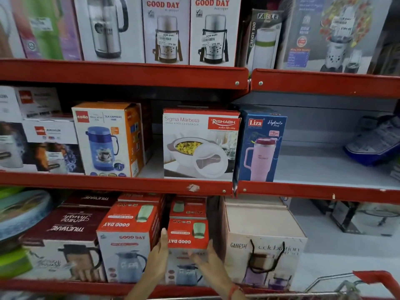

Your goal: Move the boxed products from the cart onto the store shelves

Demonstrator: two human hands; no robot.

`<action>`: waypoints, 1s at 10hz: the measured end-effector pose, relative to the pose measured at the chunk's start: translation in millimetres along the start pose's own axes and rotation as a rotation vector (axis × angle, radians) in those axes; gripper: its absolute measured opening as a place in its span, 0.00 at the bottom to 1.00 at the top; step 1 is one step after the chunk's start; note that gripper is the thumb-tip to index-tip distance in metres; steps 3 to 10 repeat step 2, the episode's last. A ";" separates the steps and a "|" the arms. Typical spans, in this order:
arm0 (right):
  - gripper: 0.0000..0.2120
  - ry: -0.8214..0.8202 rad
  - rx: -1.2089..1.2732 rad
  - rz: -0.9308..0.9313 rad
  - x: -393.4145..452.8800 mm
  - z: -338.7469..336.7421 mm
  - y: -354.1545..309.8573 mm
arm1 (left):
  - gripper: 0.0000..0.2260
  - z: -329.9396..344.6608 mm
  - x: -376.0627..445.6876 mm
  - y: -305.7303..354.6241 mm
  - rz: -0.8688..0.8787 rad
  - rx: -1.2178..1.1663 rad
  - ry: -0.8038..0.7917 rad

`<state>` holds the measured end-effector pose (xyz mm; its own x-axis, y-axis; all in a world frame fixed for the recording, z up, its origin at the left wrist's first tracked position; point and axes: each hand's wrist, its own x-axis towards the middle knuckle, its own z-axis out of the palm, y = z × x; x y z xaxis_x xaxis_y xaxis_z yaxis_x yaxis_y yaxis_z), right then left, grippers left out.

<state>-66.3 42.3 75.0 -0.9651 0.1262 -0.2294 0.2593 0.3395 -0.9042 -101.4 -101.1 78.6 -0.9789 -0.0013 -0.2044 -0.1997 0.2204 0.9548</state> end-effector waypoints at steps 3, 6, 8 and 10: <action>0.30 0.123 -0.138 -0.216 -1.7 -25.7 -21.7 | 0.29 -4.5 -8.6 26.3 0.397 0.253 0.136; 0.30 0.123 -0.138 -0.216 -1.7 -25.7 -21.7 | 0.29 -4.5 -8.6 26.3 0.397 0.253 0.136; 0.30 0.123 -0.138 -0.216 -1.7 -25.7 -21.7 | 0.29 -4.5 -8.6 26.3 0.397 0.253 0.136; 0.30 0.123 -0.138 -0.216 -1.7 -25.7 -21.7 | 0.29 -4.5 -8.6 26.3 0.397 0.253 0.136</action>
